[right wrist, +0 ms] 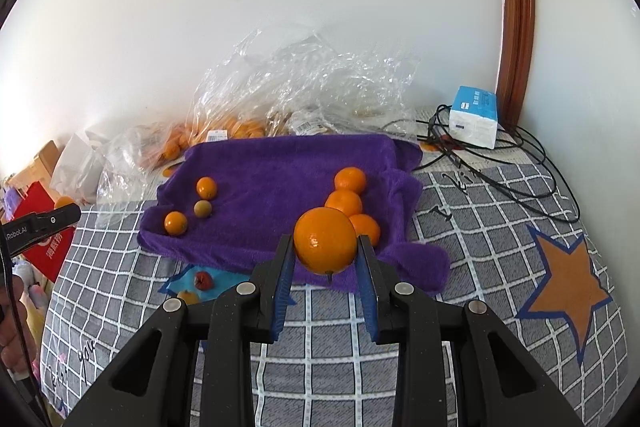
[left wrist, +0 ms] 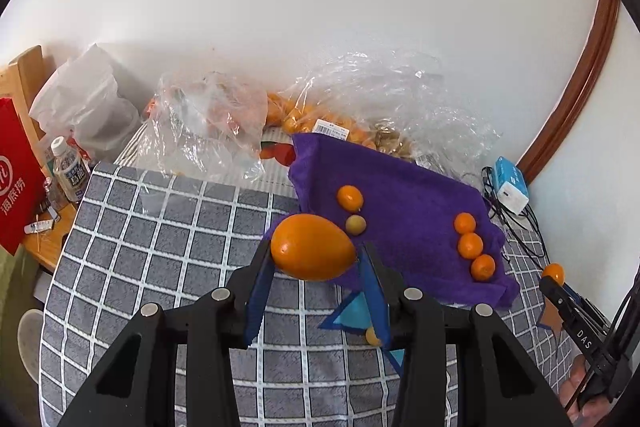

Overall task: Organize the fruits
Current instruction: 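Carry both held fruits up and over the purple towel, then open both grippers to release the two oranges onto the towel, then lower the right gripper onto the small red fruit on the blue star and close, then close the left gripper on a yellow-green fruit while the right gripper holds the red fruit, then carry both held fruits over the purple towel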

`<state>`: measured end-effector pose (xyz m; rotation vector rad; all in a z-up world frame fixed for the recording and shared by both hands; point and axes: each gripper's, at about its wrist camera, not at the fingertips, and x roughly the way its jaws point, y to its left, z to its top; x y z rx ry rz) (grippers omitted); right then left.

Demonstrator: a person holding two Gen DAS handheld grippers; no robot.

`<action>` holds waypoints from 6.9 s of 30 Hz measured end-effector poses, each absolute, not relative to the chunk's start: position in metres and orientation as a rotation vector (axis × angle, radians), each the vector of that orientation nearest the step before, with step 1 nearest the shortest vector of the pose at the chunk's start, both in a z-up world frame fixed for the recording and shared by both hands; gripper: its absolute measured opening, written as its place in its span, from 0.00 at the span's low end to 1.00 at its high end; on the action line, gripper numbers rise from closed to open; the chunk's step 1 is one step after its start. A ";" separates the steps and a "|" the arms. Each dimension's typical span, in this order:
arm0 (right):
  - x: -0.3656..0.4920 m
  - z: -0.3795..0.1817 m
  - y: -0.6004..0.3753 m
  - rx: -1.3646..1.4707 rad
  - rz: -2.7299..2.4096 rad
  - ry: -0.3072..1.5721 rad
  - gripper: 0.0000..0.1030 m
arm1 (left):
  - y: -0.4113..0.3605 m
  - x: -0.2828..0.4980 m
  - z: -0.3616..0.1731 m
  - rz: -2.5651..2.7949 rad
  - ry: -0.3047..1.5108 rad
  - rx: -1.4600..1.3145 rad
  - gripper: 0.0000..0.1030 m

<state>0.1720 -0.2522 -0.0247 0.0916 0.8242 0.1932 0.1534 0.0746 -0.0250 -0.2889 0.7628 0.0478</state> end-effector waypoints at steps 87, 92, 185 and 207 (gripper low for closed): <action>0.183 -0.085 -0.172 -0.007 0.269 0.958 0.59 | 0.118 0.139 -0.115 0.093 0.888 -0.251 0.58; 0.172 -0.100 -0.144 -0.033 0.329 0.952 0.52 | 0.120 0.125 -0.134 0.110 0.896 -0.240 0.58; 0.136 -0.126 -0.252 0.054 0.266 0.929 0.22 | 0.018 0.113 -0.093 0.013 0.823 -0.197 0.25; 0.213 -0.037 -0.233 0.036 0.257 0.801 0.22 | 0.040 0.183 -0.041 0.036 0.761 -0.223 0.25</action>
